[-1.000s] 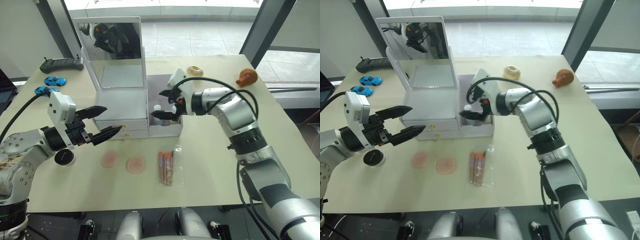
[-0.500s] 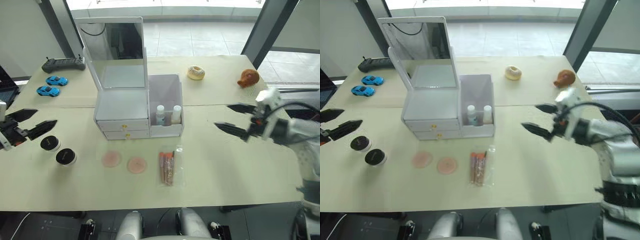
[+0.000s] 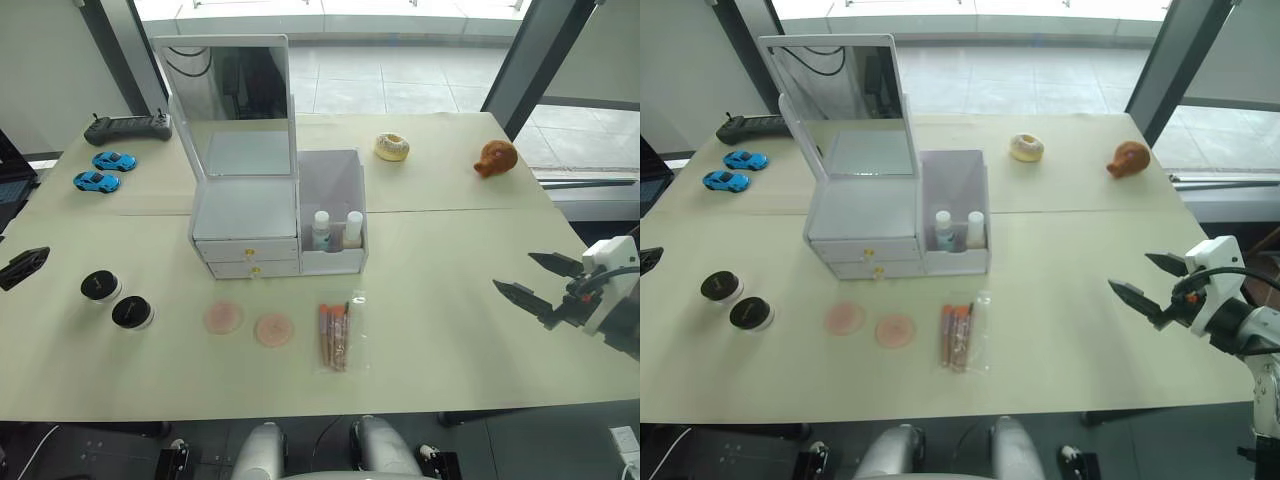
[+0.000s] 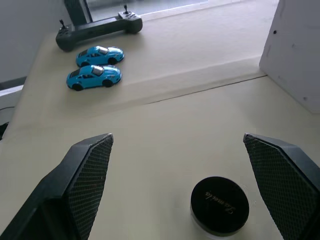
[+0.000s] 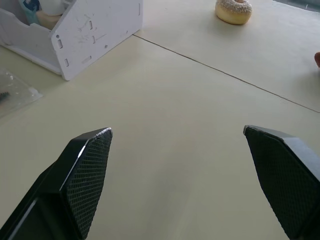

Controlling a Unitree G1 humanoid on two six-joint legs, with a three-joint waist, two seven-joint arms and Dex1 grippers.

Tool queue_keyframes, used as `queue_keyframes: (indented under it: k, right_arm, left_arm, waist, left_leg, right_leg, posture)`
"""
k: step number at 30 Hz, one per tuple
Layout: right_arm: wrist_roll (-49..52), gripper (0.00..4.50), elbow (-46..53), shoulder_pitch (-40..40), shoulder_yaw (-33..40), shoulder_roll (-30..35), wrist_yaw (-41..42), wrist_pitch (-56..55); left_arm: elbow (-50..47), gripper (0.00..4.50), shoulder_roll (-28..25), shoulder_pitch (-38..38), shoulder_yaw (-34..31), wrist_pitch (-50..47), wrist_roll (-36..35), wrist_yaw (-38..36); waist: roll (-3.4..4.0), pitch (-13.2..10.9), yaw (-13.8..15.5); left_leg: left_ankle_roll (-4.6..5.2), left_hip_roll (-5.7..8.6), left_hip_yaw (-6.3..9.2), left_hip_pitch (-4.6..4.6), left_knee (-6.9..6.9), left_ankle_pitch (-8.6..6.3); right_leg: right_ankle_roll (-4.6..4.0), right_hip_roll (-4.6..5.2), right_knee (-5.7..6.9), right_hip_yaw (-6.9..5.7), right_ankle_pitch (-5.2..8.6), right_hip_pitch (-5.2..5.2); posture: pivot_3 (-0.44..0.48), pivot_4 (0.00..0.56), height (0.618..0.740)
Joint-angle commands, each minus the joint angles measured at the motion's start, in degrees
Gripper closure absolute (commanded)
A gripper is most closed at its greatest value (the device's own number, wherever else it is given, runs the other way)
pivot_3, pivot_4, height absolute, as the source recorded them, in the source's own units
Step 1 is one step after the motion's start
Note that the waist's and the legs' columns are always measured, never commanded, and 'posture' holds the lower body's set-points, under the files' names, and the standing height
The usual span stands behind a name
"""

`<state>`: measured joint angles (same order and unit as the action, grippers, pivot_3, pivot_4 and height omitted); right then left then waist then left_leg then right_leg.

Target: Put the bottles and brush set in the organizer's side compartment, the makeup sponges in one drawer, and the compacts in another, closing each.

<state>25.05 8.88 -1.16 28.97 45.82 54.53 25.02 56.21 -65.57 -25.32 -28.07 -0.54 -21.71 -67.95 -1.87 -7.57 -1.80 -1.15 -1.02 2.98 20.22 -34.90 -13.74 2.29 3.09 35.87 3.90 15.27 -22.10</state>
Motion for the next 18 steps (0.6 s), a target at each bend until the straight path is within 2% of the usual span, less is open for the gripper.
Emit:
queue_keyframes:
  k: [1, 4, 7, 11, 12, 15, 18]
  right_arm:
    - [2.3, 0.02, 1.4, 1.4, 1.8, 1.5, 0.1, -0.3]
    - [4.6, 0.02, 4.3, 2.4, 0.4, 2.1, -0.3, 3.2]
    - [8.8, 0.02, 12.3, 5.3, -3.4, 2.3, -3.0, 10.0]
    - [12.1, 0.02, 24.6, 10.0, -7.8, 0.2, -11.3, 15.6]
    - [12.4, 0.02, 26.9, 9.9, -8.6, 0.0, -12.3, 16.3]
    - [14.5, 0.02, 32.9, 9.0, -10.1, 0.1, -16.8, 21.3]
    - [21.1, 0.02, 35.7, 9.0, -10.0, -1.1, -20.9, 27.7]
  left_arm:
    - [-9.3, 0.00, 0.2, -1.0, 1.3, -4.6, -2.4, -3.7]
    - [-20.3, 0.00, 1.4, 0.7, 3.2, -11.5, -4.5, -5.6]
    - [-38.0, 0.00, 2.8, 3.4, 7.3, -21.1, -9.0, -7.5]
    - [-56.5, 0.00, 6.5, -0.6, 13.0, -33.9, -14.8, -1.4]
    - [-59.8, 0.00, 6.5, -1.5, 14.6, -37.5, -15.7, -0.4]
    - [-67.6, 0.00, 7.2, -5.2, 16.5, -51.8, -25.3, 2.1]
    - [-74.0, 0.00, 6.3, -7.3, 19.6, -60.8, -30.9, 3.0]
  waist:
    - [-0.01, 0.0, -0.1]
    - [0.04, 0.0, -0.2]
    - [0.11, 0.0, -0.7]
    - [0.19, -0.1, -0.6]
    - [0.14, -0.1, -0.6]
    - [0.04, -0.1, -0.5]
    - [0.02, -0.1, -0.6]
  left_leg:
    - [0.00, -0.01, 0.00, -0.01, 0.00, 0.00]
    - [0.00, -0.01, -0.01, -0.01, 0.01, 0.00]
    - [0.00, -0.05, 0.00, 0.01, 0.02, 0.00]
    - [0.00, -0.05, 0.09, 0.07, -0.03, 0.00]
    - [0.00, -0.06, 0.11, 0.07, -0.05, 0.00]
    - [0.00, -0.05, 0.16, 0.07, -0.06, 0.00]
    - [0.00, 0.00, 0.16, 0.06, -0.10, 0.00]
  right_leg:
    - [0.00, 0.00, 0.01, 0.00, 0.00, 0.00]
    - [0.00, 0.00, 0.02, 0.01, 0.00, 0.01]
    - [0.00, -0.02, 0.11, 0.05, 0.00, 0.03]
    - [0.04, -0.10, 0.11, 0.08, 0.02, 0.03]
    - [0.07, -0.14, 0.10, 0.09, 0.03, 0.02]
    - [0.14, -0.15, 0.06, 0.08, 0.07, 0.06]
    - [0.16, -0.09, 0.05, 0.09, 0.07, 0.08]
  posture:
    - [0.000, 0.150, 0.740]
    - [0.000, 0.150, 0.740]
    - [0.000, 0.150, 0.740]
    - [0.000, 0.150, 0.740]
    - [0.000, 0.150, 0.740]
    - [0.000, 0.150, 0.740]
    - [0.000, 0.150, 0.740]
